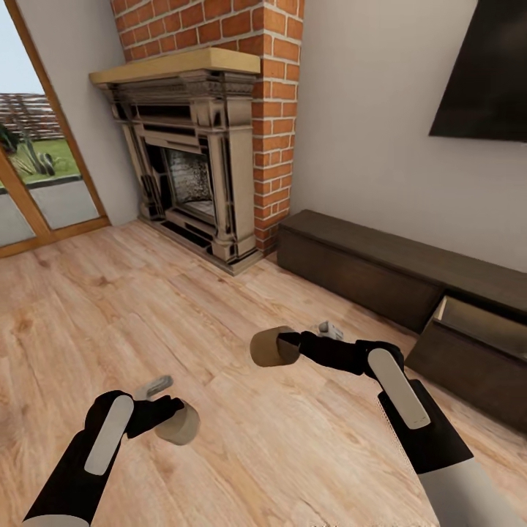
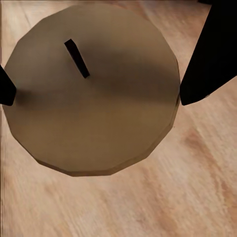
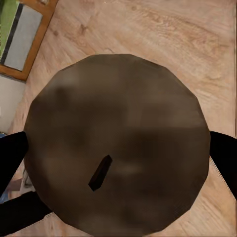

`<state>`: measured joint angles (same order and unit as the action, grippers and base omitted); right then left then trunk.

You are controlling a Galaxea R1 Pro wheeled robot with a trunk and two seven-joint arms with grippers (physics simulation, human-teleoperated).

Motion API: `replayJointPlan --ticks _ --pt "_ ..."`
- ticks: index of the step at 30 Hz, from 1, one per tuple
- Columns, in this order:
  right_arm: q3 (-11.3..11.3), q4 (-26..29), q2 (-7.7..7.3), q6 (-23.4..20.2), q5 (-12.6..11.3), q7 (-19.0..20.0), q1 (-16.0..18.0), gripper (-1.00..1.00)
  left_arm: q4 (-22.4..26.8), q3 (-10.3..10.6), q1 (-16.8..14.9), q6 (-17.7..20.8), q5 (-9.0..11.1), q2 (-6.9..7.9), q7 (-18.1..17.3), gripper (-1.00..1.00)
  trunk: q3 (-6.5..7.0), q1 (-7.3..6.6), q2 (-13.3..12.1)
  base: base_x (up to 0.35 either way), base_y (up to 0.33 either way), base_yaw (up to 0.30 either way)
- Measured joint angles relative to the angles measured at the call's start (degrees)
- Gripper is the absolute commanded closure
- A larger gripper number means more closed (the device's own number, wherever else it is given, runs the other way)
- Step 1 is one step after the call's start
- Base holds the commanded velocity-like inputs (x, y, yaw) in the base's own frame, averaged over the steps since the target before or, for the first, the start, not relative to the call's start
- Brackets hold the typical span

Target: Place each of the two pumpkins and all three candles from the living room inside a cabinet in the living room (use any cabinet), then make sure every cabinet is closed, and position the cauldron so it is next to a table in the living room.

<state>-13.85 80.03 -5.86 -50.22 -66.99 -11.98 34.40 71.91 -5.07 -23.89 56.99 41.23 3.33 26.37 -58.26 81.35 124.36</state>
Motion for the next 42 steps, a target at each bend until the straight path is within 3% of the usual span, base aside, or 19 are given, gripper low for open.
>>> replayJointPlan --ticks 42 --pt "0.33 -1.84 0.0 0.0 0.25 0.0 -0.01 1.0 0.0 0.1 0.0 0.01 -0.05 0.0 0.0 1.0 7.47 -9.23 -16.85 0.0 0.0 -0.264"
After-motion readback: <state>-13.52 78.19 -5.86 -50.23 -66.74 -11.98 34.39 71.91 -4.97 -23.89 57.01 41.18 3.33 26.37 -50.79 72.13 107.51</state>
